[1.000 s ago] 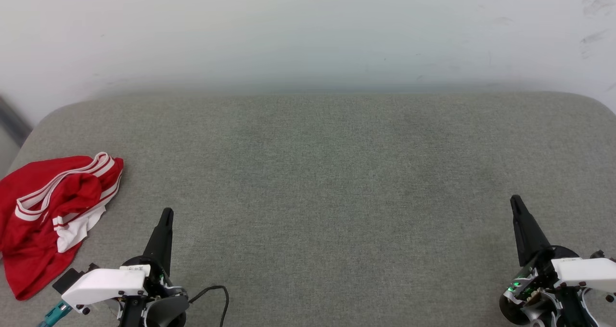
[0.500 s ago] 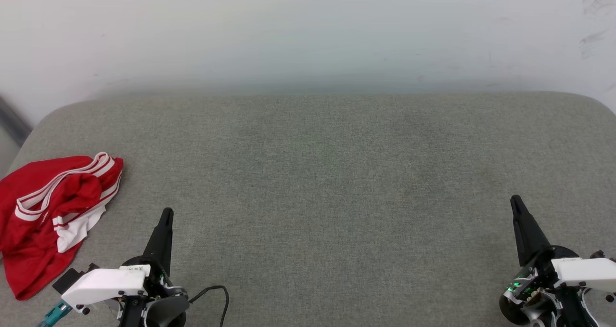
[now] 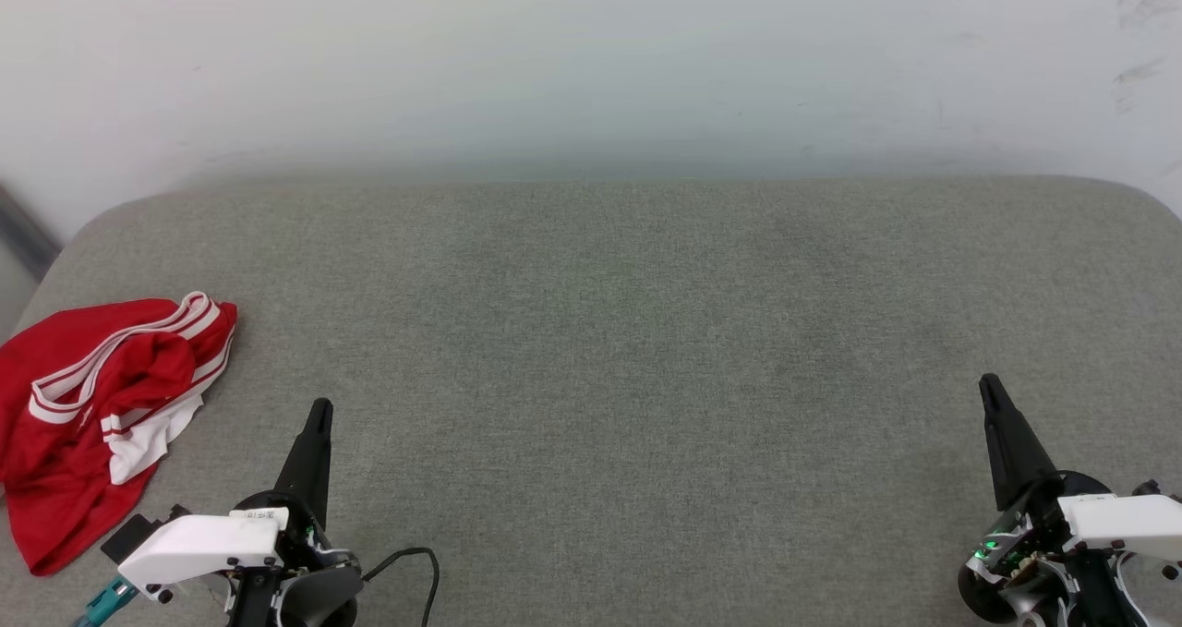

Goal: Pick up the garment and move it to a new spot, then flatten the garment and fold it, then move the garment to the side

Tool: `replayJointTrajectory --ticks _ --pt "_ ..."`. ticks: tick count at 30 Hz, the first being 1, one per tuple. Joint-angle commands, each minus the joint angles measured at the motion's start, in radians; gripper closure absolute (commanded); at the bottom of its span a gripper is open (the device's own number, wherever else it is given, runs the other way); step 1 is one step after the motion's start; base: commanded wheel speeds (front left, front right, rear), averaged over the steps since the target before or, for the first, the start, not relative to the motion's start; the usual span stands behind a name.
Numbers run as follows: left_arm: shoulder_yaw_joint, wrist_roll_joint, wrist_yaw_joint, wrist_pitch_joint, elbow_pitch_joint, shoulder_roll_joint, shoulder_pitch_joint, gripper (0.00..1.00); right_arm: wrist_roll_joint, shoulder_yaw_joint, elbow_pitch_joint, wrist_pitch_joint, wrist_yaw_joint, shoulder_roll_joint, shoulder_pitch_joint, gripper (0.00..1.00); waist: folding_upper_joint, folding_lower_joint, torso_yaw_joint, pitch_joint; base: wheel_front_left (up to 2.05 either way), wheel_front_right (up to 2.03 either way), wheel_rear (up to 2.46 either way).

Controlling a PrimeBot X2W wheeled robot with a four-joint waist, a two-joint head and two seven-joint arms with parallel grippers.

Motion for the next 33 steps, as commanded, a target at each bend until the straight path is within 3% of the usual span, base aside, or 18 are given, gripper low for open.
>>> replayJointTrajectory --ticks 1,6,7,24,33 --pt "0.002 0.000 -0.002 0.001 -0.004 -0.001 -0.007 1.00 0.004 0.000 0.001 0.000 0.000 0.003 -0.012 1.00 0.0000 0.0000 0.000 0.000 0.00 0.00 0.00" --pt "0.002 0.000 -0.002 0.001 -0.004 -0.001 -0.007 1.00 0.004 0.000 0.001 0.000 0.000 0.003 -0.012 1.00 0.0000 0.0000 0.000 0.000 0.00 0.00 0.00" --pt "0.000 0.000 0.000 0.000 0.000 0.000 0.000 0.00 0.000 0.000 0.000 0.000 0.000 0.000 0.000 0.00 0.0000 0.0000 0.000 0.000 0.00 0.00 0.00" --pt "-0.096 0.031 0.000 -0.074 -0.025 -0.001 0.003 0.00 -0.075 0.041 -0.029 -0.073 0.000 0.001 0.032 0.00 0.0000 0.0000 0.010 0.000 0.00 0.00 0.00" --pt "-0.111 0.207 0.000 -0.113 -0.057 -0.001 -0.002 0.00 -0.272 0.044 -0.057 -0.112 0.000 0.000 0.040 0.00 0.0000 0.0000 0.016 0.000 0.00 0.00 0.00"
